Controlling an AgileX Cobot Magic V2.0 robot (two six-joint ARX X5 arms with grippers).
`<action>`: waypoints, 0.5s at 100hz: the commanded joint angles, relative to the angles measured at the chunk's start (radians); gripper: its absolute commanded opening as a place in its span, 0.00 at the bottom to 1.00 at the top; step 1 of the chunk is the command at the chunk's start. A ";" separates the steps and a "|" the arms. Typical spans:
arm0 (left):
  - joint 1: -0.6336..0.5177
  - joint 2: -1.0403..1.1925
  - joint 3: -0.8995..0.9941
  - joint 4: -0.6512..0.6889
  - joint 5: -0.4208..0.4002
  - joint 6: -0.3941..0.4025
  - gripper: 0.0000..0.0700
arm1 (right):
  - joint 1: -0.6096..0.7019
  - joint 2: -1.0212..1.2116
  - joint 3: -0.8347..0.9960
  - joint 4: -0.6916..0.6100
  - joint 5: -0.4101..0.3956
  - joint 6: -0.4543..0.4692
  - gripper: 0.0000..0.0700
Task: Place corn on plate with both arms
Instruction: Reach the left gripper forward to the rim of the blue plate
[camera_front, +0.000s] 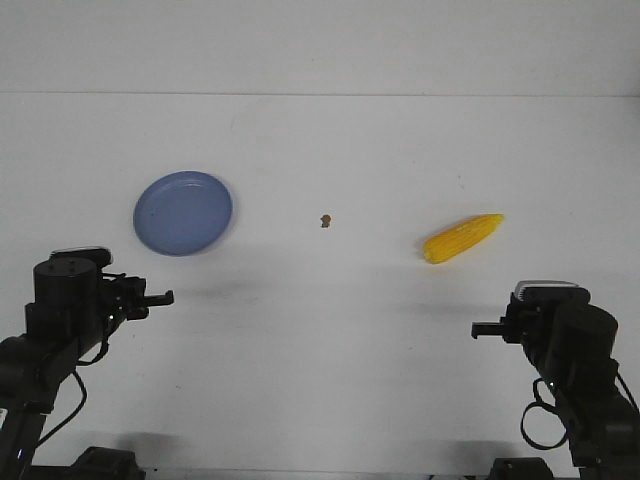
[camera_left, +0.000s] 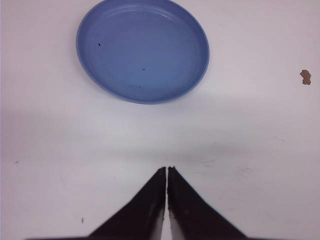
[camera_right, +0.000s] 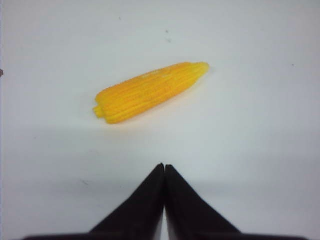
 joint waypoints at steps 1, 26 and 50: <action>0.000 0.004 0.018 0.007 0.002 0.002 0.02 | 0.001 0.002 0.016 0.006 -0.001 0.010 0.00; 0.000 0.003 0.018 0.006 0.001 -0.003 0.24 | 0.001 -0.007 0.016 0.003 -0.001 0.009 0.31; 0.000 -0.007 0.018 0.005 0.001 -0.008 0.89 | 0.001 -0.015 0.016 -0.012 0.000 0.009 0.88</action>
